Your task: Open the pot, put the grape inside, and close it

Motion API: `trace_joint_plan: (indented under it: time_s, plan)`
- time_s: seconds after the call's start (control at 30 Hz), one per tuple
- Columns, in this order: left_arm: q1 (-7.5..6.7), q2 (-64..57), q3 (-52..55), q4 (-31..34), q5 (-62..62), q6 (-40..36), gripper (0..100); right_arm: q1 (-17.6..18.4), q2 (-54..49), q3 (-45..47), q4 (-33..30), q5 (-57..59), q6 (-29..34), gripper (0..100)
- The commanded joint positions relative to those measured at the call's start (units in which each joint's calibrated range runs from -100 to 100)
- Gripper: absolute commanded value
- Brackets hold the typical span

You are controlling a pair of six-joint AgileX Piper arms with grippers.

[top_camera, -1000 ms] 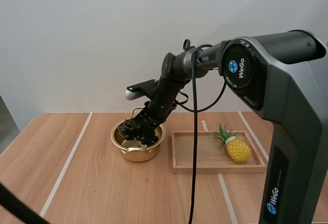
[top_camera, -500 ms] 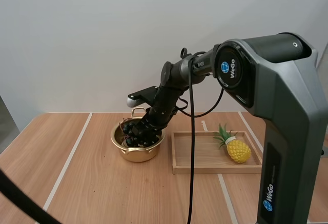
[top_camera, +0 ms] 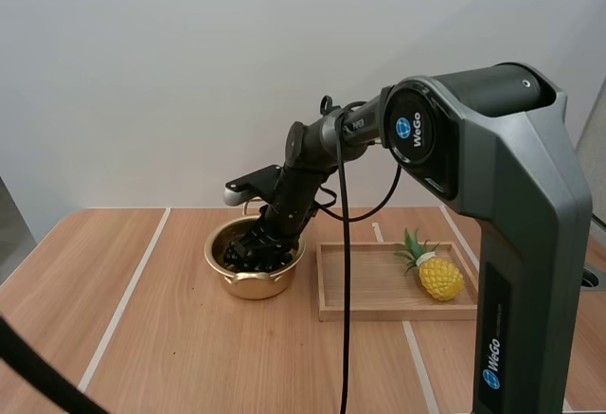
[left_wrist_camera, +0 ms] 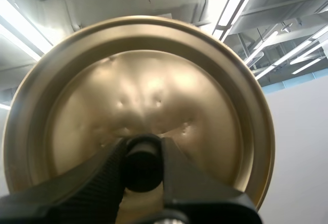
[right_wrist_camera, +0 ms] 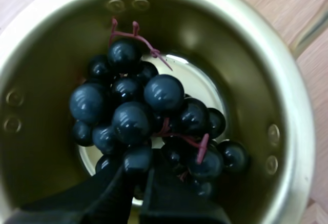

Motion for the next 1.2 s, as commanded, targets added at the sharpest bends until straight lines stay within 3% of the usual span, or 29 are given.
trace_joint_plan:
  time_s: [0.0, 0.13, 0.17, 0.23, 0.27, 0.3, 0.67, 0.93, 1.17]
  plan:
    - [-0.18, 0.4, -0.3, 0.5, 0.0, -0.5, 0, 0.2, -0.3, 0.0, -0.4, 0.1, 0.4, 0]
    - [-0.18, 0.4, -0.3, 0.5, 1.2, -0.5, 0, 0.2, -0.3, 0.0, 0.1, 0.1, 0.7, 0]
    - [-0.18, 0.4, -0.3, 0.5, 1.2, -0.5, 0, 0.2, -0.3, 0.0, 0.5, 0.5, 0.7, 10]
    - [-0.18, 0.4, -0.3, 0.5, 1.3, -0.5, 0, 0.2, -0.3, 0.0, 1.4, 0.8, 0.6, 56]
    - [-0.18, 0.4, -0.3, 0.5, 1.3, -0.5, 0, 0.2, -0.3, 0.0, 2.0, 0.8, 0.6, 86]
    - [-0.18, 0.4, -0.3, 0.5, 1.3, -0.5, 0, 0.2, -0.3, 0.0, 2.6, 0.8, 0.6, 100]
    - [-0.18, 0.4, -0.3, 0.5, 1.3, -0.5, 0, 0.3, -0.9, -1.4, 2.6, 1.2, 0.4, 100]
    - [-0.18, 0.4, -0.3, 0.5, 1.3, -0.5, 0, 0.2, -9.9, -4.6, 2.5, 2.9, 1.9, 100]
    - [-0.18, 0.4, -0.3, 0.5, 1.3, -0.5, 0, 0.1, -19.4, -4.6, -4.9, 2.7, 5.7, 100]
